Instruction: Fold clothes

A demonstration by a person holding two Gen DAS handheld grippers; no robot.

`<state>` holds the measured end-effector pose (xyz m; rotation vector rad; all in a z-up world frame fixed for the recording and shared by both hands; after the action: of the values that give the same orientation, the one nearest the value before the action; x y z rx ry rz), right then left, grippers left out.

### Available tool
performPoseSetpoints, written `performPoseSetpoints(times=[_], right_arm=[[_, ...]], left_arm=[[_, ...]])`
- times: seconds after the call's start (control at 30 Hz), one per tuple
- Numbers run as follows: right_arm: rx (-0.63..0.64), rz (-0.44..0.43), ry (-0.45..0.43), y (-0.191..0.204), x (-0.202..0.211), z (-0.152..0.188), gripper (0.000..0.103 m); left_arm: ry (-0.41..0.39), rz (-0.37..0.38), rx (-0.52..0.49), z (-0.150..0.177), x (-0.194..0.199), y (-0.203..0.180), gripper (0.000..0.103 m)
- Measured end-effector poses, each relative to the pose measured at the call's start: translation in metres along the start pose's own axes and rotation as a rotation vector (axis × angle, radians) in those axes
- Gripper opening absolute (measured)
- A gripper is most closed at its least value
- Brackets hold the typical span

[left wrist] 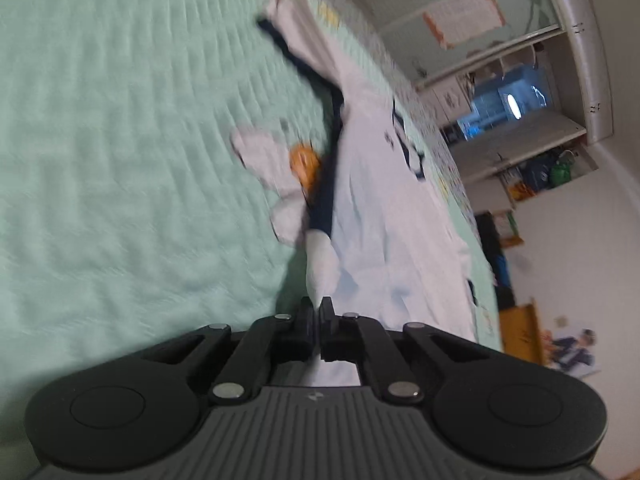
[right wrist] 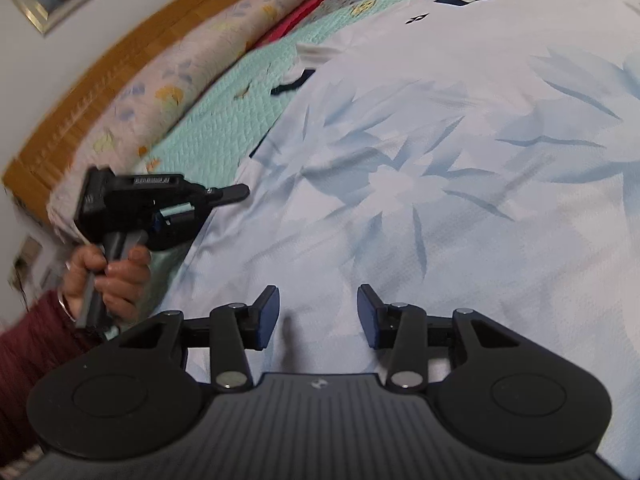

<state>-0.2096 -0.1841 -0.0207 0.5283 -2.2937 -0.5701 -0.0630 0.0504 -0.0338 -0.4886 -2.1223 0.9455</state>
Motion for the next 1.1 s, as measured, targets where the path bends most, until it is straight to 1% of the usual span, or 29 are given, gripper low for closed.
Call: performPoseSetpoints(times=[0.1,0.17,0.23,0.27,0.3,0.33,0.43,0.5,0.6,0.67,0.8,0.9,1.0,1.1], right_arm=[[0.034,0.018,0.003,0.002,0.002,0.005,0.043],[0.054,0.029,0.004,0.003,0.003,0.008,0.043],[0.09,0.041,0.006,0.005,0.003,0.008,0.043],[0.106,0.046,0.007,0.006,0.002,0.008,0.043],[0.114,0.048,0.005,0.006,0.003,0.008,0.043],[0.112,0.048,0.001,0.006,0.003,0.008,0.043],[0.08,0.036,-0.01,0.001,0.006,0.007,0.043],[0.059,0.025,-0.013,-0.001,0.008,0.006,0.043],[0.034,0.015,-0.019,-0.003,0.01,0.006,0.043],[0.02,0.009,-0.023,-0.004,0.011,0.007,0.043],[0.008,0.003,-0.029,-0.005,0.013,0.008,0.043],[0.001,0.003,-0.028,-0.005,0.015,0.009,0.043],[-0.007,0.002,-0.029,-0.006,0.016,0.01,0.043],[-0.011,0.003,-0.031,-0.007,0.015,0.01,0.043]], left_arm=[[-0.003,-0.034,0.007,-0.004,0.01,0.009,0.002],[0.007,-0.056,-0.018,-0.001,0.008,0.011,0.002],[-0.001,-0.024,0.056,-0.001,0.007,0.017,0.003],[-0.005,-0.008,0.094,-0.002,0.006,0.02,0.006],[-0.009,0.009,0.133,-0.002,0.006,0.022,0.013],[-0.018,0.025,0.155,-0.002,0.007,0.024,0.016],[-0.03,0.013,0.118,0.003,0.018,0.017,0.023],[-0.033,0.001,0.099,0.007,0.031,0.015,0.034],[-0.044,-0.019,0.084,0.016,0.057,0.019,0.042],[-0.045,-0.029,0.076,0.024,0.073,0.022,0.045],[0.002,-0.031,0.057,0.043,0.084,0.019,0.046],[0.018,-0.023,0.098,0.052,0.088,0.022,0.046],[0.033,-0.018,0.11,0.06,0.089,0.024,0.046],[0.061,-0.034,0.092,0.063,0.087,0.018,0.044]])
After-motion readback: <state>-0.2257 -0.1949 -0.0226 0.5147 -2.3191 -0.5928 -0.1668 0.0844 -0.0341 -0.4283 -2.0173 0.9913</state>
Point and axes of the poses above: each gripper's, at about its wrist camera, not at the fingertips, and x roughly against the way its jaws point, y to its left, z to its underside, the point moved 7 cm from there along -x, roughly the way its jaws point, and after that the axes turned 9 degrees about -y, right-handed, at the moved point
